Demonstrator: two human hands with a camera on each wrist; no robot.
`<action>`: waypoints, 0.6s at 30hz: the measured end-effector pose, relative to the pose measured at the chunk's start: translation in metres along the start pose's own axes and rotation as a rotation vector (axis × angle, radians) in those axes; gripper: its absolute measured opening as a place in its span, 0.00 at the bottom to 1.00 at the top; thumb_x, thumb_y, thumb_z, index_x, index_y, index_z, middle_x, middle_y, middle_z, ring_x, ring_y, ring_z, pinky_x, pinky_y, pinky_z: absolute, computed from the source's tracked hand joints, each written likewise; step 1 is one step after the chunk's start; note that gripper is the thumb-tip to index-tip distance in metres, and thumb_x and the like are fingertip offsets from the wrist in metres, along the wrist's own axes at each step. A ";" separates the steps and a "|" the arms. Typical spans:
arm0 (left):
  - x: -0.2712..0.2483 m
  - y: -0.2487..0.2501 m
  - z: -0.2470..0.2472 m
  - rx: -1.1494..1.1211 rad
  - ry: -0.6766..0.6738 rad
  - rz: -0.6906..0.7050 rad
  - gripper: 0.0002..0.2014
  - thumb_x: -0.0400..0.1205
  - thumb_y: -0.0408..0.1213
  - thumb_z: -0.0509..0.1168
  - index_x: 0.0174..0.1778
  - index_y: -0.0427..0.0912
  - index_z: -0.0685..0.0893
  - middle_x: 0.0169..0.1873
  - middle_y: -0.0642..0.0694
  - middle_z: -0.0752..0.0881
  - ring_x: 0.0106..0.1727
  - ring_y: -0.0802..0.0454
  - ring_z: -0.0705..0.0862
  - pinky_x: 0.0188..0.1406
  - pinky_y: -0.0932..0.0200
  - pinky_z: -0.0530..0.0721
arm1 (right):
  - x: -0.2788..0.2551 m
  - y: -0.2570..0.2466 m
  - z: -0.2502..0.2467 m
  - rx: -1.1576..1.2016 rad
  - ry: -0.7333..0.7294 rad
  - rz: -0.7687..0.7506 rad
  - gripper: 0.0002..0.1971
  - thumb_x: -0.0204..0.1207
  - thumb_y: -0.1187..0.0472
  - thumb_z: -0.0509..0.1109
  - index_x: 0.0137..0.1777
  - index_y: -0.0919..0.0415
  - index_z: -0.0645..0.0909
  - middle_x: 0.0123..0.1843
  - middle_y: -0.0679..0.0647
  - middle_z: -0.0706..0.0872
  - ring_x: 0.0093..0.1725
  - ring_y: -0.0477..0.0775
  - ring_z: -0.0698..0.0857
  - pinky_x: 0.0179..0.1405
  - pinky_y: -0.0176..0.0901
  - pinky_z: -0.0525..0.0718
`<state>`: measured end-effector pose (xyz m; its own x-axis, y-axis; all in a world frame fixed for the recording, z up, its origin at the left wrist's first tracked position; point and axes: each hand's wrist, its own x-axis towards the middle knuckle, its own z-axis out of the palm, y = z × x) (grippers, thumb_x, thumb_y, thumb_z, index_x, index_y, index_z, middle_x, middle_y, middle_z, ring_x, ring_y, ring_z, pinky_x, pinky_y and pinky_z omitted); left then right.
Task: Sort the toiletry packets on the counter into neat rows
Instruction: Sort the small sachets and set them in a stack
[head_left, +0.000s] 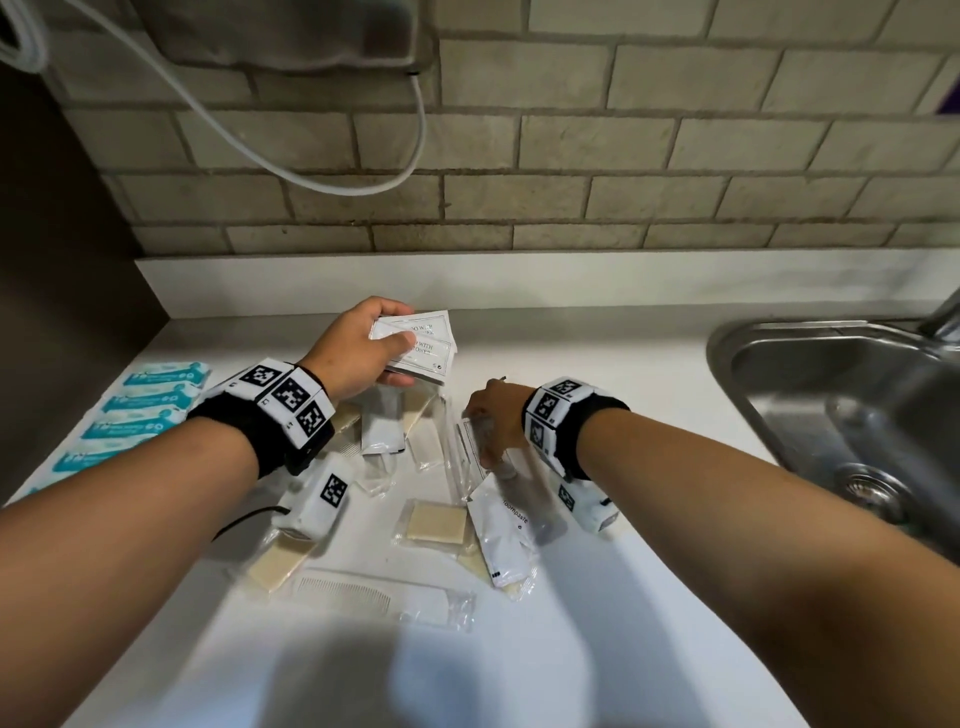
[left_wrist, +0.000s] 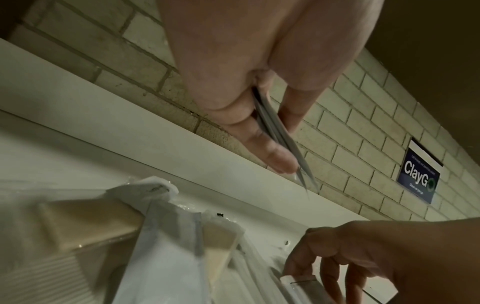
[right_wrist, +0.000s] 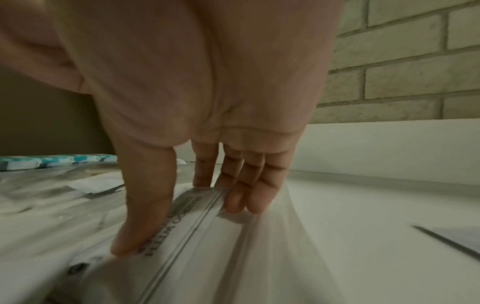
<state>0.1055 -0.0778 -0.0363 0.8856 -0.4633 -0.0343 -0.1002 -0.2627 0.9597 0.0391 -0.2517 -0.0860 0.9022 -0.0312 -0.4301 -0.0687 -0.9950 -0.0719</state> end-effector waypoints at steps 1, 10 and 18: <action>-0.001 -0.001 0.000 0.002 -0.002 -0.001 0.12 0.84 0.28 0.64 0.63 0.43 0.79 0.58 0.40 0.86 0.49 0.45 0.91 0.42 0.48 0.92 | 0.000 0.002 0.000 0.029 0.019 0.009 0.38 0.57 0.57 0.84 0.71 0.54 0.78 0.66 0.54 0.82 0.61 0.58 0.84 0.60 0.52 0.85; -0.012 -0.013 -0.011 0.151 -0.021 -0.141 0.12 0.85 0.29 0.63 0.64 0.42 0.78 0.51 0.38 0.86 0.41 0.44 0.89 0.34 0.48 0.91 | -0.028 0.009 -0.051 0.593 0.319 -0.103 0.28 0.65 0.73 0.80 0.63 0.57 0.75 0.52 0.53 0.79 0.39 0.52 0.80 0.36 0.42 0.86; -0.026 0.000 -0.028 -0.120 0.048 -0.158 0.09 0.87 0.32 0.56 0.53 0.35 0.82 0.38 0.35 0.84 0.18 0.57 0.84 0.10 0.67 0.77 | -0.022 -0.051 -0.094 0.491 0.351 -0.370 0.15 0.63 0.69 0.82 0.46 0.57 0.83 0.40 0.47 0.84 0.36 0.44 0.80 0.38 0.34 0.79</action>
<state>0.0953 -0.0422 -0.0272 0.9069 -0.3828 -0.1760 0.0935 -0.2245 0.9700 0.0625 -0.2096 0.0123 0.9818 0.1896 0.0106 0.1592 -0.7912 -0.5904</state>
